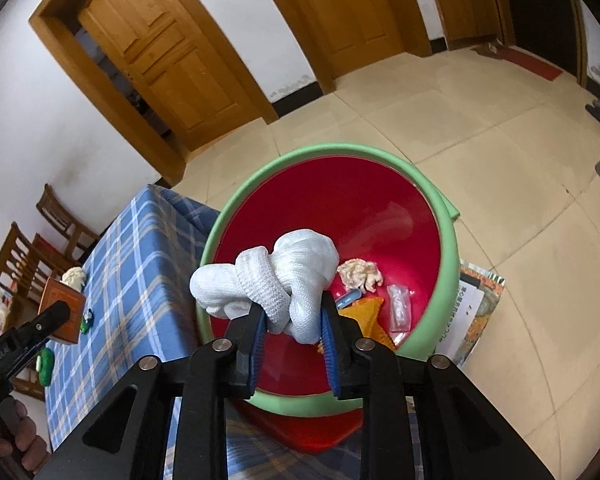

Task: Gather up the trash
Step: 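Carry the orange box and white gloves with both tools over the red bin, then open both grippers over the bin to drop the gloves and box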

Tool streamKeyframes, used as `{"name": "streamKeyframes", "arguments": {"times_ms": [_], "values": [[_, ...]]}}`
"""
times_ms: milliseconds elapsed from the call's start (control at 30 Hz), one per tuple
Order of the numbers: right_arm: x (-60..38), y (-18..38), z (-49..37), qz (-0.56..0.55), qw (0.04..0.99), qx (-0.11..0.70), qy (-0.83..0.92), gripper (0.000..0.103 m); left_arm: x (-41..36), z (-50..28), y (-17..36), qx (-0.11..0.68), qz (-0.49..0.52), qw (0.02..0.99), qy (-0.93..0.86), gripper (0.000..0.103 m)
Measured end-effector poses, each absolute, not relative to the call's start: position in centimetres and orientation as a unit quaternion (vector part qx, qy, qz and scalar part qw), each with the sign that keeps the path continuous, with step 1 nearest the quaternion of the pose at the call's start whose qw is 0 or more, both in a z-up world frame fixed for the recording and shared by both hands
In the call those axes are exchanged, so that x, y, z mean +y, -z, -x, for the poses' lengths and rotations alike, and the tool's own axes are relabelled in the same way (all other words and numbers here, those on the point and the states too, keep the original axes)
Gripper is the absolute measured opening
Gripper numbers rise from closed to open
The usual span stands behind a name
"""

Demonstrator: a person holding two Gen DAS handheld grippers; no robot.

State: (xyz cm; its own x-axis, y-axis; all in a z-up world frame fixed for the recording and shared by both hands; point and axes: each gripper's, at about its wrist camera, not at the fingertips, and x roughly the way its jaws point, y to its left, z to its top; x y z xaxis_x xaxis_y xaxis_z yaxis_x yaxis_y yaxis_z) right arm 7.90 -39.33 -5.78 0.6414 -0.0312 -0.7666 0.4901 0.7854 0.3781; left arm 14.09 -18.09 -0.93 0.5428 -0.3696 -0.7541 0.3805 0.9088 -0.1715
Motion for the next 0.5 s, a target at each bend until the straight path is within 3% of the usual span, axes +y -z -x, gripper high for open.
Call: {"name": "streamKeyframes", "arguments": {"times_ms": [200,500], "values": [[-40.1,6.1,-7.5,-0.299,0.853,0.397,0.157,0.031,-20.7,-13.8,1.2,0.428,-0.028,0.873,0.231,0.047],[-41.2,5.7,-6.8,-0.304,0.858,0.385,0.154,0.046,-23.9,-13.3,2.1,0.433,-0.052,0.862,0.257,0.047]]}}
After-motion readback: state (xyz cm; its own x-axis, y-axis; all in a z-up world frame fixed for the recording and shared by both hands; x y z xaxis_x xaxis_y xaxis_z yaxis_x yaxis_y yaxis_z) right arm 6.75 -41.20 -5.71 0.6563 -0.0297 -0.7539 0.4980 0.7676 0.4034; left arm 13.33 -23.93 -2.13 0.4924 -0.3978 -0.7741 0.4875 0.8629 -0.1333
